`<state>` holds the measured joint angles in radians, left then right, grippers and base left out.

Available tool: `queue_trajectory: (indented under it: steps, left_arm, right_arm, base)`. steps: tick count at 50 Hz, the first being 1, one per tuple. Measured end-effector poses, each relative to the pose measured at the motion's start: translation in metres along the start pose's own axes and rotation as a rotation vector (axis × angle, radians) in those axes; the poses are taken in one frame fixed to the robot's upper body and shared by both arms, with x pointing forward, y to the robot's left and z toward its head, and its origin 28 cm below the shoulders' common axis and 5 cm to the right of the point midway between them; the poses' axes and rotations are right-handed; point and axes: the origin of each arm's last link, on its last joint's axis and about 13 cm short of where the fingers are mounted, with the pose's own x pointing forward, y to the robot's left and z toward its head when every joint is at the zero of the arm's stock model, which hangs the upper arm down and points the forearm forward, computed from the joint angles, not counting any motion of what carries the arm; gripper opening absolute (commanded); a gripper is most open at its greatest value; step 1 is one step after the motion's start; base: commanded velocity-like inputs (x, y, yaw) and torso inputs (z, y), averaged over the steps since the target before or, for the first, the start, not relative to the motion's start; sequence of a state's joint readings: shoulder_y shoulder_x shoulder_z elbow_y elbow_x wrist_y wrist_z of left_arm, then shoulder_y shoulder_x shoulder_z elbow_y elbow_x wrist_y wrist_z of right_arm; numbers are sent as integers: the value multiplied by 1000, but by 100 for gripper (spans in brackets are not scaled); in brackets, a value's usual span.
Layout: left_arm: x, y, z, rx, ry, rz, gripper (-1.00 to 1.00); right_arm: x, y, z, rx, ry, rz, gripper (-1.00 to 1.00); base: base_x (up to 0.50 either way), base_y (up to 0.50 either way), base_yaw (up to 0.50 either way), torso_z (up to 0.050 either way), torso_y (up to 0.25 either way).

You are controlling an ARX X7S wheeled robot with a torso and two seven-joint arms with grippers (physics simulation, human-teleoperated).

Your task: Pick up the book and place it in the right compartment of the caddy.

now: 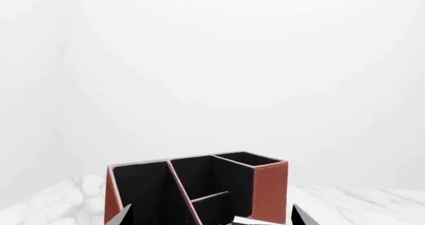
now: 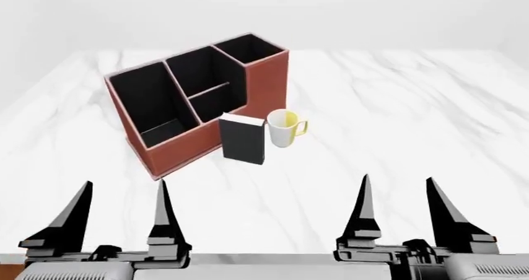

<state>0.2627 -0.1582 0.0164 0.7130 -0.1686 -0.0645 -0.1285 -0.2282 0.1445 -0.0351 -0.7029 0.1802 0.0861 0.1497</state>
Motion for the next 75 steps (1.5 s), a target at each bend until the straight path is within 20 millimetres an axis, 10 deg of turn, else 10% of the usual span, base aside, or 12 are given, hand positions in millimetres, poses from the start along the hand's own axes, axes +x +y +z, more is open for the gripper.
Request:
queue_trajectory:
  steps: [75]
  left_arm:
    - [-2, -1, 3, -7, 1, -3, 100]
  right_arm:
    - [-1, 0, -1, 17, 19, -14, 100]
  base:
    - [387, 0, 76, 0, 1]
